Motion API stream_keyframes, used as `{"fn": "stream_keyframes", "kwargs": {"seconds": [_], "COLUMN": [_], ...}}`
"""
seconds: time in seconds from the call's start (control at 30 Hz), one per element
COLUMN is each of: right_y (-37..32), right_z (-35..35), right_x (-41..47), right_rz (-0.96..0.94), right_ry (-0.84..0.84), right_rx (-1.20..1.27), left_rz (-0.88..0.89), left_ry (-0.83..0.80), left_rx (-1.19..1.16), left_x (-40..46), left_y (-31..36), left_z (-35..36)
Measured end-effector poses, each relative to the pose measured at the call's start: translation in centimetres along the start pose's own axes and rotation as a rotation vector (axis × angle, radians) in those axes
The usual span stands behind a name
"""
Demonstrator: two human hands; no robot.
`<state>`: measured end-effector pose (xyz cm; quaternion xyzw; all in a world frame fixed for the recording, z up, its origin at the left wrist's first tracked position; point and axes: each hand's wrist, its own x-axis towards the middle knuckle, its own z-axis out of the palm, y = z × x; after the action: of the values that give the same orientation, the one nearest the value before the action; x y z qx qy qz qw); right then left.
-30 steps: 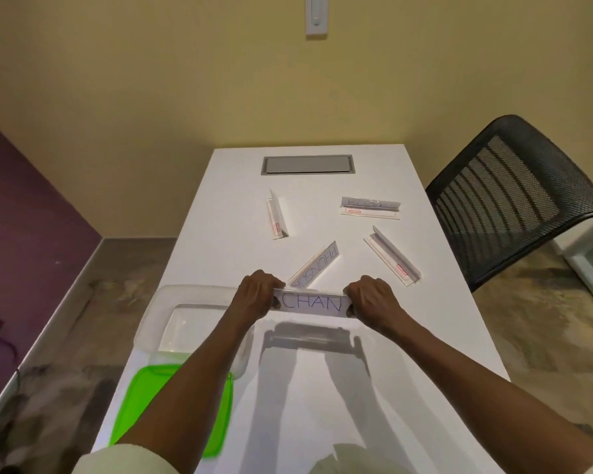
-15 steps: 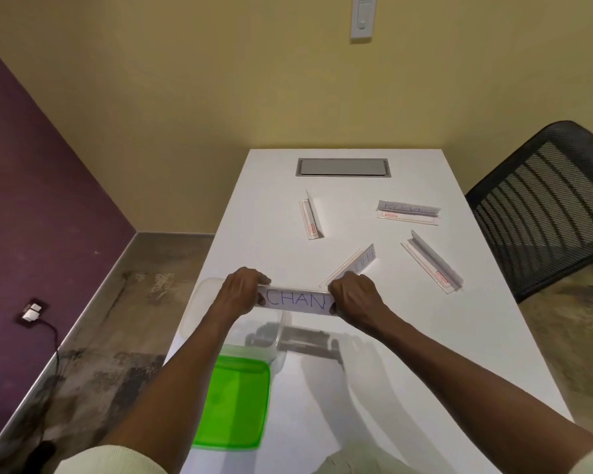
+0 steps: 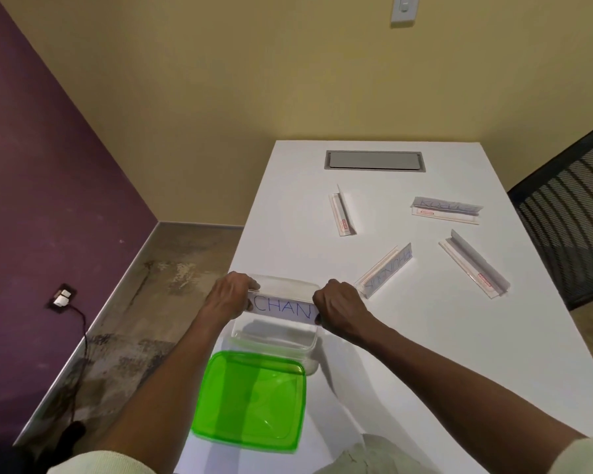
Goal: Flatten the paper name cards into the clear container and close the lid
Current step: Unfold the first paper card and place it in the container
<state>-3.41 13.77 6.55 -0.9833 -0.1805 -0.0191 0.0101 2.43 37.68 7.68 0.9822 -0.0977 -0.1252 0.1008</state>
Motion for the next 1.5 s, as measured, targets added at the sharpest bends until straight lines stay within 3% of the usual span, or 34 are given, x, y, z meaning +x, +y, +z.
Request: {"fn": "stream_keyframes", "kwargs": {"seconds": [0.47, 0.8, 0.93, 1.33, 1.5], "right_y": [-2.9, -2.9, -3.0, -3.5, -3.8], "right_z": [4.1, 5.5, 6.8, 9.2, 9.8], "right_x": [2.4, 3.4, 3.8, 4.8, 5.0], "right_rz": [-0.111, -0.171, -0.202, -0.360, -0.334], "right_ry": [-0.128, -0.149, -0.155, -0.079, -0.001], "right_rx": [0.041, 0.036, 0.010, -0.059, 0.051], "left_rz": [0.026, 0.126, 0.118, 0.207, 0.224], "left_ry": [-0.112, -0.219, -0.263, -0.284, -0.291], "left_rx": [0.138, 0.476, 0.481, 0.577, 0.588], "left_x": [0.8, 1.6, 2.0, 2.8, 3.0], "left_y": [-4.1, -3.4, -2.9, -3.3, -3.9], "left_z": [2.2, 2.8, 3.6, 5.7, 6.2]}}
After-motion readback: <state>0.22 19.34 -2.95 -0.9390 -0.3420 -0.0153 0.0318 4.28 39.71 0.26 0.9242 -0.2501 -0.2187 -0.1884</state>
